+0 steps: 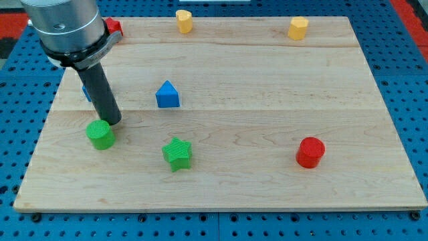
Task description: Move the green circle to the bottom left
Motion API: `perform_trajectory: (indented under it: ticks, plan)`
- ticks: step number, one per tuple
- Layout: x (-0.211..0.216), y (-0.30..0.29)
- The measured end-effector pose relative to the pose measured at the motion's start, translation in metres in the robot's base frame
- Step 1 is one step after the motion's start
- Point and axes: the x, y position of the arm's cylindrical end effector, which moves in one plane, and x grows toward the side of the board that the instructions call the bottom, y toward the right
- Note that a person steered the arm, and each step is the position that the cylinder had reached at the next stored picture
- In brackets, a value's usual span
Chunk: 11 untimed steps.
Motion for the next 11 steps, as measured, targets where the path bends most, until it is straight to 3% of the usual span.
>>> perform_trajectory:
  ticks: [2,3,5,6,7,8,9,10,11]
  plan:
    - [-0.003,-0.029]
    - [0.019,-0.034]
    - [-0.001,0.010]
    - [0.037,0.036]
    - [0.034,-0.009]
    - [0.006,-0.003]
    - [0.048,-0.042]
    - [0.040,-0.042]
    - [-0.002,0.006]
